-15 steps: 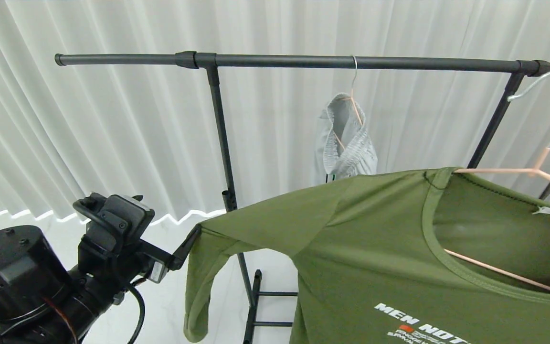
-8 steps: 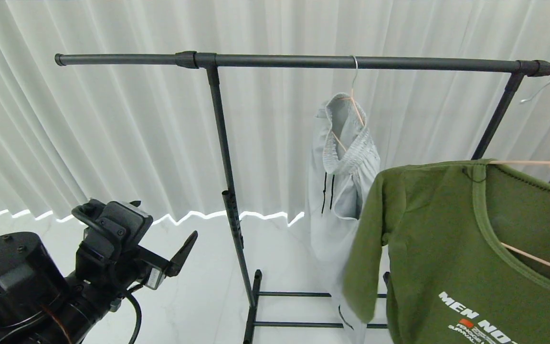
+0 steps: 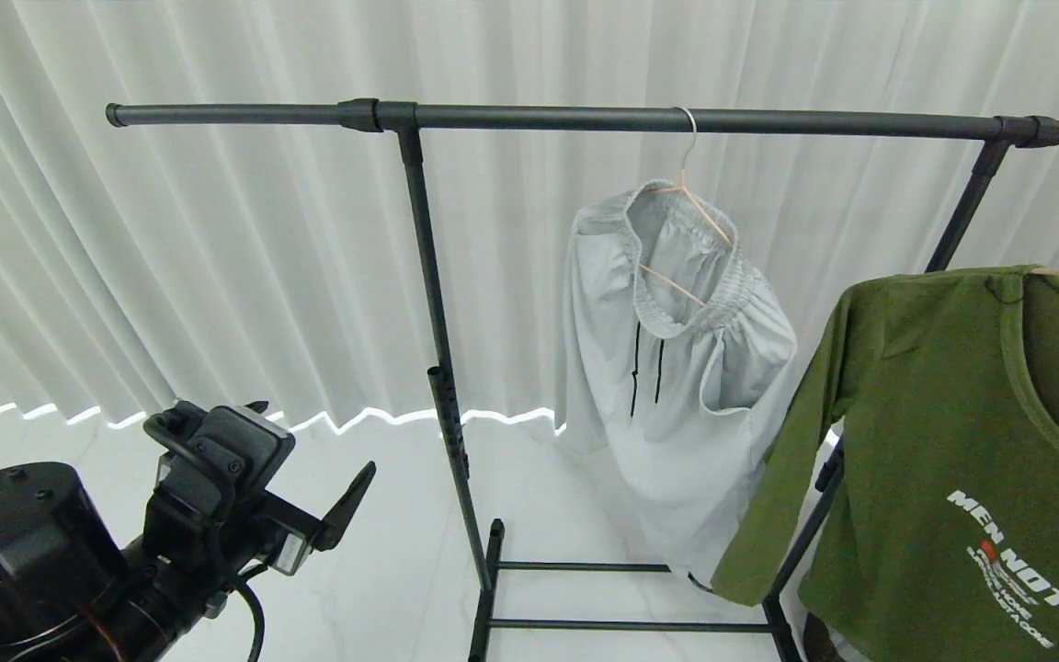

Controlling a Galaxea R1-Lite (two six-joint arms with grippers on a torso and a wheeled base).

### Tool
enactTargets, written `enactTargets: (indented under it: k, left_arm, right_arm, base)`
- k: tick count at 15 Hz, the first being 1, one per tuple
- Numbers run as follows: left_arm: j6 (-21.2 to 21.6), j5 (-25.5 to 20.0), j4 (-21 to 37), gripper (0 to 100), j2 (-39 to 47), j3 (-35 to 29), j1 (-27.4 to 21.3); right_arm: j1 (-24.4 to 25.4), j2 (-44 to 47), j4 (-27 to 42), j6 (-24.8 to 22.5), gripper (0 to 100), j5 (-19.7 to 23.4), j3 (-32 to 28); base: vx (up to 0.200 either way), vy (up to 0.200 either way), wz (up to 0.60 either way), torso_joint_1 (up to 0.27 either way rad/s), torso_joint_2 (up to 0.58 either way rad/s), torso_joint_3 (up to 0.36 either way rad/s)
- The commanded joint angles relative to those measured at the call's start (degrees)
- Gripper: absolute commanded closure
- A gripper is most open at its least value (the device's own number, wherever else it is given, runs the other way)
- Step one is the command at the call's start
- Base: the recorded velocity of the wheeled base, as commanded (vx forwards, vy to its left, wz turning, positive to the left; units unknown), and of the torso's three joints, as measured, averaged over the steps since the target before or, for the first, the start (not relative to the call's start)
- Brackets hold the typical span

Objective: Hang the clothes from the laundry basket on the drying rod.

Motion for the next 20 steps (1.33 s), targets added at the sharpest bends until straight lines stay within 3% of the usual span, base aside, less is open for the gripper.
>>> enactTargets:
  k: [1, 6, 15, 20]
  left_arm:
    - [0.0, 0.0, -0.1, 0, -0.1, 0.0, 0.0]
    - [0.1, 0.0, -0.1, 0, -0.2, -0.2, 0.0]
    - [0.1, 0.0, -0.1, 0, -1.1, 0.0, -0.4]
    - [0.1, 0.0, -0.1, 0, -1.1, 0.0, -0.4]
  right_arm:
    - [-0.4, 2.1, -1.5, 0.4, 100, -0.5, 0.0]
    - [-0.4, 5.4, -6.6, 2.5, 100, -0.9, -1.3]
    - [-0.4, 7.4, -6.7, 4.8, 100, -1.0, -2.7]
    - [-0.4, 10.4, -10.2, 5.7, 100, -0.9, -3.0]
  base:
    - [0.000, 0.000, 0.00, 0.000, 0.00, 0.000]
    - [0.000, 0.000, 0.00, 0.000, 0.00, 0.000]
    - [0.200, 0.000, 0.00, 0.002, 0.00, 0.000]
    - [0.200, 0.000, 0.00, 0.001, 0.00, 0.002]
